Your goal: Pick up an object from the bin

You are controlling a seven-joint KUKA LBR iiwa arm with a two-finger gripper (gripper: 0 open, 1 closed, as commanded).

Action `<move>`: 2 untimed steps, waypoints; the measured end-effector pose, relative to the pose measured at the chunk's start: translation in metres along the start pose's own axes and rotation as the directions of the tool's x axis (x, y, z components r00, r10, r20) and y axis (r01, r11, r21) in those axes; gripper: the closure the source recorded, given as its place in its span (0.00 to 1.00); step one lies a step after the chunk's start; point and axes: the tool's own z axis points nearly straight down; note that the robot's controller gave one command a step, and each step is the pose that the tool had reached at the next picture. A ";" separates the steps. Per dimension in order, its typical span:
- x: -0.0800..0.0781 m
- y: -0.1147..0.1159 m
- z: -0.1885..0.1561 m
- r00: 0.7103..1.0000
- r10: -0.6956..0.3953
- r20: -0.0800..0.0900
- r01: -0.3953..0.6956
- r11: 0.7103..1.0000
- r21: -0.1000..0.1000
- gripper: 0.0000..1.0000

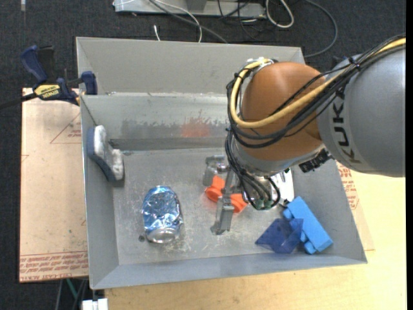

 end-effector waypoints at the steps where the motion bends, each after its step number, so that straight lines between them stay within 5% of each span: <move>1: 0.000 0.000 0.000 1.000 0.000 0.000 0.000 1.000 0.000 0.00; 2: -0.001 0.002 -0.004 0.999 -0.049 -0.003 0.049 0.999 0.002 0.00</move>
Offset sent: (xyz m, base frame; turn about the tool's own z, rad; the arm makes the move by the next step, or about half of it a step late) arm 0.0068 0.0146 0.0349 -0.2883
